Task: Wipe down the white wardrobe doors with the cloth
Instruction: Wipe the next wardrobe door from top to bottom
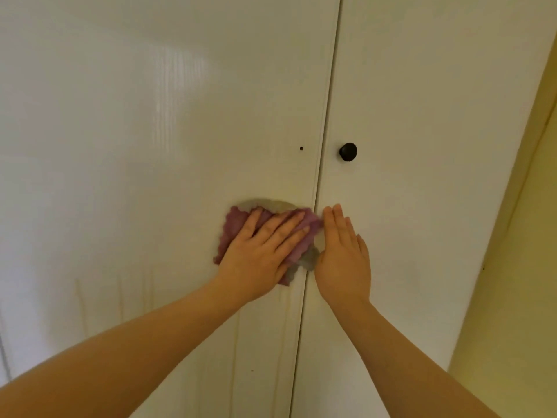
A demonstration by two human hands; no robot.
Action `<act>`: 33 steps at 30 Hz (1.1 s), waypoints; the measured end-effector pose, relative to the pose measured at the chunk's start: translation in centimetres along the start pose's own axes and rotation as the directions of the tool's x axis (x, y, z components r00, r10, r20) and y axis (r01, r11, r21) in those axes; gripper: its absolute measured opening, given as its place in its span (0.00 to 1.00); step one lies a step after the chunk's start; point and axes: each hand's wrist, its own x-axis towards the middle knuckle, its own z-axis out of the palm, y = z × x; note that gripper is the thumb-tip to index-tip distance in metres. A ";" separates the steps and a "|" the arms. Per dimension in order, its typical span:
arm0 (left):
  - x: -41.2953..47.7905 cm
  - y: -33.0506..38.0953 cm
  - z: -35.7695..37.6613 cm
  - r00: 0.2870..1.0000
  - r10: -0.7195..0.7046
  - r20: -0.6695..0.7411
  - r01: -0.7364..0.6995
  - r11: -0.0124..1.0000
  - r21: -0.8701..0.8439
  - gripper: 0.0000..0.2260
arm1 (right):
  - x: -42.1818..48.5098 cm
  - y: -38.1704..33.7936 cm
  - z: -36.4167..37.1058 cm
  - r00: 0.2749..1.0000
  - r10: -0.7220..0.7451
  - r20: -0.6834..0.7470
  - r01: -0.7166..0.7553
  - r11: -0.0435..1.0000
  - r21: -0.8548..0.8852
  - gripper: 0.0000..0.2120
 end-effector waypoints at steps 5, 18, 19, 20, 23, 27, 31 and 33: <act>-1.8 3.0 1.2 0.999 0.041 0.035 -0.042 0.999 0.025 0.27 | 0.3 0.6 0.7 0.999 -0.037 -0.021 0.038 0.999 0.028 0.26; -1.4 3.1 1.1 0.995 -0.102 0.006 0.102 0.994 0.027 0.27 | -0.2 1.9 2.6 0.988 -0.138 -0.072 0.144 0.986 0.088 0.27; -2.5 3.6 1.5 0.999 0.004 0.047 -0.005 1.000 0.025 0.27 | -0.2 2.0 2.9 0.988 -0.138 -0.067 0.145 0.984 0.101 0.26; -3.4 3.8 1.5 0.994 0.074 0.081 -0.076 0.997 0.021 0.26 | -0.3 1.9 3.1 0.988 -0.132 -0.078 0.140 0.984 0.109 0.26; -3.9 3.3 1.2 0.988 0.110 0.105 -0.115 0.993 0.040 0.23 | -1.0 2.0 3.9 0.987 -0.094 -0.128 0.104 0.992 0.072 0.29; -2.6 2.9 0.3 0.991 -0.116 0.072 0.112 0.992 0.054 0.26 | -2.5 2.7 4.4 0.986 -0.121 -0.113 0.118 0.993 -0.032 0.28; -4.8 4.5 1.2 0.993 -0.023 0.113 0.020 0.999 0.025 0.28 | -2.5 2.9 4.3 0.988 -0.123 -0.094 0.118 0.992 -0.051 0.28; -6.2 4.6 1.6 0.980 0.126 0.154 -0.128 0.992 0.003 0.29 | -2.3 3.0 4.1 0.989 -0.125 -0.079 0.121 0.991 -0.051 0.28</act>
